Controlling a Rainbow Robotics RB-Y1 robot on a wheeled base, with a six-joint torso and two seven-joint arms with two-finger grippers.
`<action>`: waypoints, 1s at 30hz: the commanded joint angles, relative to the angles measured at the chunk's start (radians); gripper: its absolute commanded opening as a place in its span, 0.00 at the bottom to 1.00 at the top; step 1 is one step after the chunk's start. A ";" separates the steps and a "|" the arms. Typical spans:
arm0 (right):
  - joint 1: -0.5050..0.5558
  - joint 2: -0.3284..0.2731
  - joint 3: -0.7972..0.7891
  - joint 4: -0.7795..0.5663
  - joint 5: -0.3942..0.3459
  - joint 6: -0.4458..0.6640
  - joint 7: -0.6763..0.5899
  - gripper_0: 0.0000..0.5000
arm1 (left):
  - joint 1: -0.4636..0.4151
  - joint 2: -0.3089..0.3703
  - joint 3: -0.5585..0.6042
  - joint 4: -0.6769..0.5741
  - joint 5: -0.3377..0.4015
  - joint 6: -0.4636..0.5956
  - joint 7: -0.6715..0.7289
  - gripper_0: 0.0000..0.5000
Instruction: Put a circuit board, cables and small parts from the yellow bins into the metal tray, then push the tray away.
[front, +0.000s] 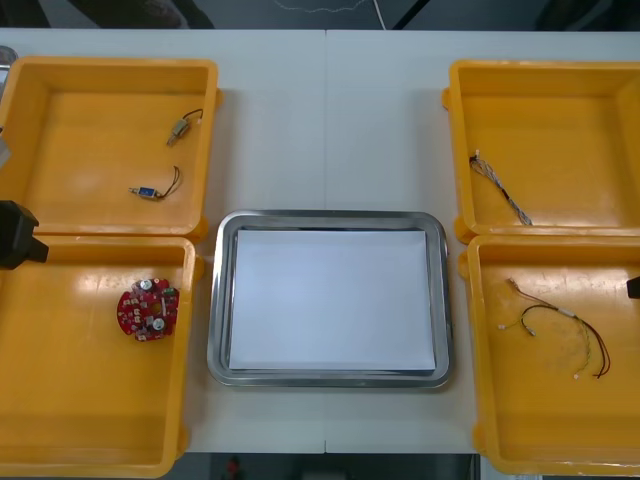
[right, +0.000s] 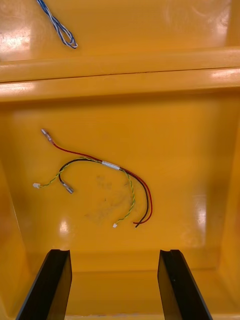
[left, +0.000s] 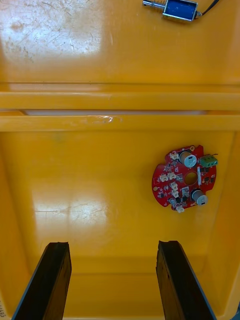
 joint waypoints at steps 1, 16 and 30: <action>-0.020 -0.040 0.009 -0.029 0.001 0.003 0.001 1.00 | 0.015 0.021 0.034 -0.025 -0.002 0.006 -0.048 1.00; -0.020 -0.040 0.009 -0.029 0.001 0.003 0.001 1.00 | 0.015 0.021 0.034 -0.025 -0.002 0.006 -0.048 1.00; -0.020 -0.040 0.009 -0.029 0.001 0.003 0.001 1.00 | 0.015 0.021 0.034 -0.025 -0.002 0.006 -0.048 1.00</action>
